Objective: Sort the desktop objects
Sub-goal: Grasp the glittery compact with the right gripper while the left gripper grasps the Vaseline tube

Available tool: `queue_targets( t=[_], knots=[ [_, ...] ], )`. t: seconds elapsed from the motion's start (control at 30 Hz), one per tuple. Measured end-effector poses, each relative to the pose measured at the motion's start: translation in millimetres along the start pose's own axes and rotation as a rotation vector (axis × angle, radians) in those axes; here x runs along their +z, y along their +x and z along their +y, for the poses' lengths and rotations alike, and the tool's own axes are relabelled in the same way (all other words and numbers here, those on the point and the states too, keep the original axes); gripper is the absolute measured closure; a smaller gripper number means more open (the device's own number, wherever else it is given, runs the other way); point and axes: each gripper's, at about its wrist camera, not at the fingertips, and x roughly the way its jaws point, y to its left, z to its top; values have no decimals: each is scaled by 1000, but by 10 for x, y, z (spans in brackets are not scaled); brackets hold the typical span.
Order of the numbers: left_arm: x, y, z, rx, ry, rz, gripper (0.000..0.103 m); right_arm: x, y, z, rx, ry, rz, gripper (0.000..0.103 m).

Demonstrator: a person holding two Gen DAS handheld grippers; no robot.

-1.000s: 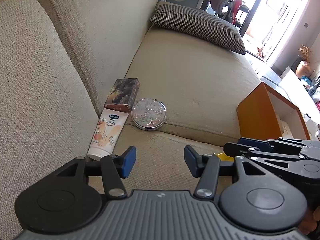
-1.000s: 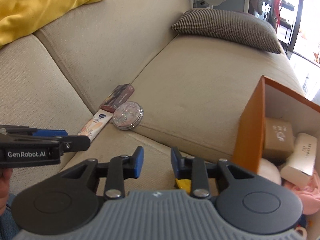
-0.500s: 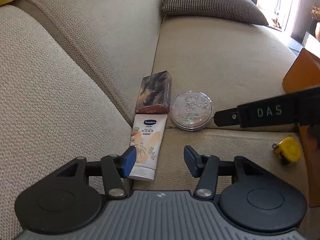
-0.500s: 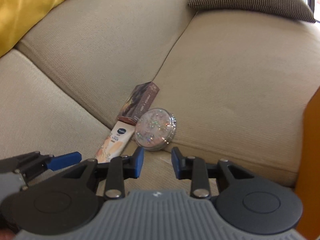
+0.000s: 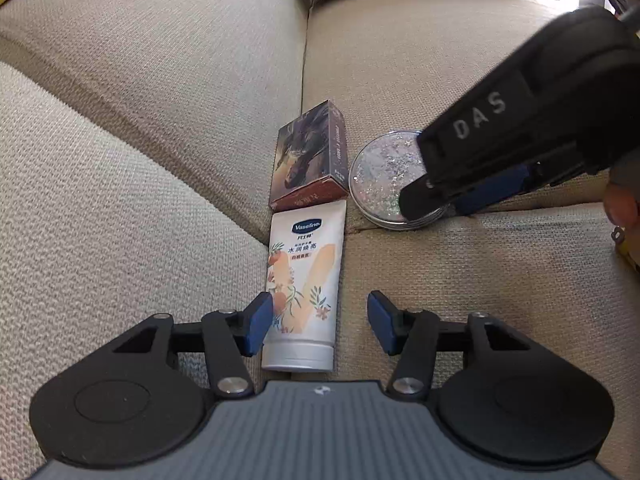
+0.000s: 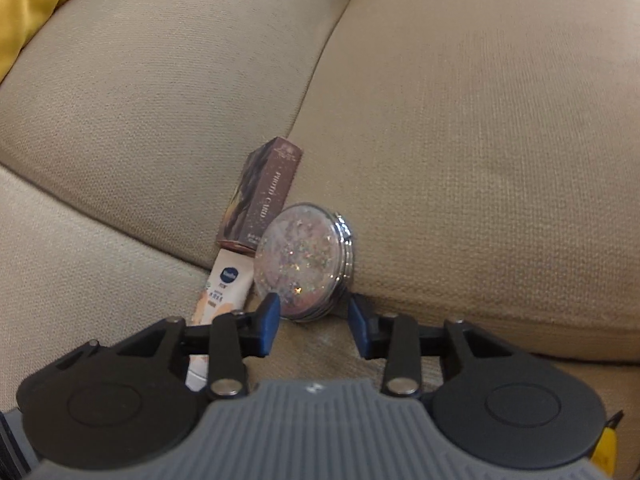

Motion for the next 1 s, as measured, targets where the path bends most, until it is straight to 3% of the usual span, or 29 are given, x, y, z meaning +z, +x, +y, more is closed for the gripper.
queue_targets(
  t=[0.17,0.23,0.3,0.47,0.5,0.57,0.73,0.83,1.0],
  knots=[
    [-24,30,-11,15,24,-20,41,28,68,-29,22,88,4,53],
    [-37,35,-12,24,30,-28,41,39,81,-37,17,108,8,59],
    [-42,36,-12,30,39,-31,41,30,53,-48,31,116,5,71],
    [-40,40,-4,45,53,-36,42,-30,-198,37,69,79,-31,86],
    [-38,37,6,46,53,-32,47,-44,-271,64,74,68,-40,89],
    [-33,57,-5,90,88,0,56,-82,-422,136,46,26,-54,90],
    [-75,-26,-74,123,162,14,57,-197,-750,266,-46,-106,-74,90],
    [-132,-75,-192,170,269,17,57,-267,-791,317,-116,-167,-66,90],
    [-193,-88,-320,213,397,37,57,-254,-798,240,-117,-169,-71,89]
  ],
)
